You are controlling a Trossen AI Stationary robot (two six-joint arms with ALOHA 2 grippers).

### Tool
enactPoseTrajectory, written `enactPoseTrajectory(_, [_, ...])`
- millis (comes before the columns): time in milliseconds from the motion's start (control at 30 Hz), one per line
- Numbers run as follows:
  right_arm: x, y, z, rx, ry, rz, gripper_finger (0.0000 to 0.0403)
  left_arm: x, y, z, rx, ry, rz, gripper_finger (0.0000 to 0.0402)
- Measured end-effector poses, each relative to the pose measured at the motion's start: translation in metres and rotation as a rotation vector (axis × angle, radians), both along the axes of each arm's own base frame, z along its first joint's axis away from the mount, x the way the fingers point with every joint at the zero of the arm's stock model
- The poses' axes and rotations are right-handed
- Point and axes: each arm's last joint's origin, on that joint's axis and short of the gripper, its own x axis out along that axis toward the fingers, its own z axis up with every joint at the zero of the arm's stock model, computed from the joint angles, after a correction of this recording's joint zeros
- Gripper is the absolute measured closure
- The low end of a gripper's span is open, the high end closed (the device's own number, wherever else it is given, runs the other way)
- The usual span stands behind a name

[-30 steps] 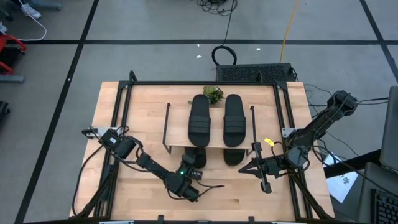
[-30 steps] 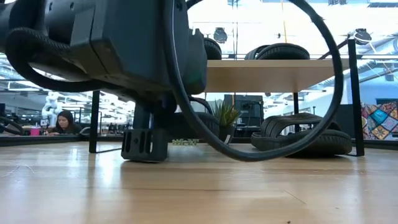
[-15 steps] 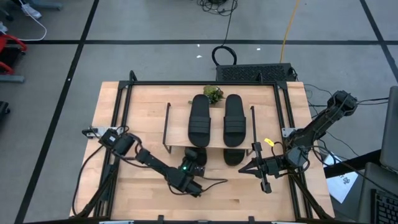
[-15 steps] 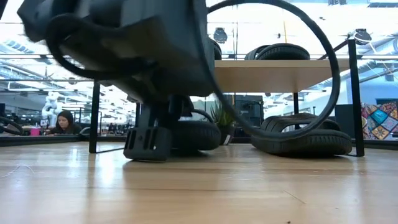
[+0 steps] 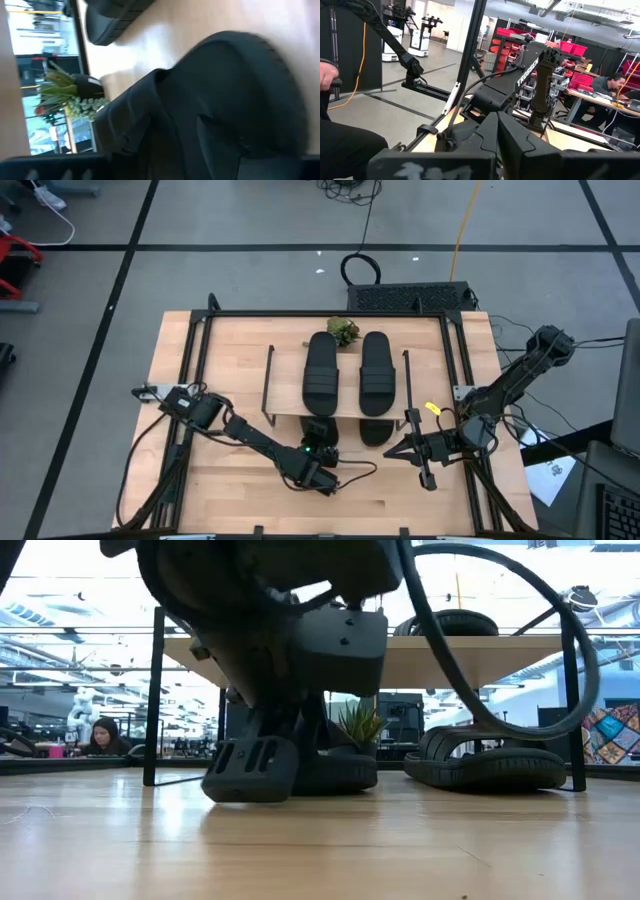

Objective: Pick and place slides into the shelf
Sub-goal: Put the black slipper under the shelf

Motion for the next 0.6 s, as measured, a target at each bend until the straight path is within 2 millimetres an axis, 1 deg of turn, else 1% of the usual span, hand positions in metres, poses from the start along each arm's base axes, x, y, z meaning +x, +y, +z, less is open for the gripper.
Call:
enactPoseTrajectory(200, [0.000,0.000,0.000,0.000,0.000,0.000,0.0401,-0.001,-0.015,0.016,-0.023,0.044,-0.041,0.0220])
enactPoseTrajectory(367, [0.000,0.000,0.000,-0.002,-0.001,0.000,0.0401,0.001,-0.036,0.040,-0.049,0.005,-0.092,0.0207])
enactPoseTrajectory(467, [0.000,0.000,0.000,-0.003,-0.001,0.000,0.0401,0.008,-0.050,0.052,-0.079,-0.036,-0.171,0.0222])
enactPoseTrajectory(600, [0.000,0.000,0.000,-0.003,-0.001,0.011,0.0401,0.018,-0.062,0.062,-0.128,-0.088,-0.274,0.0274])
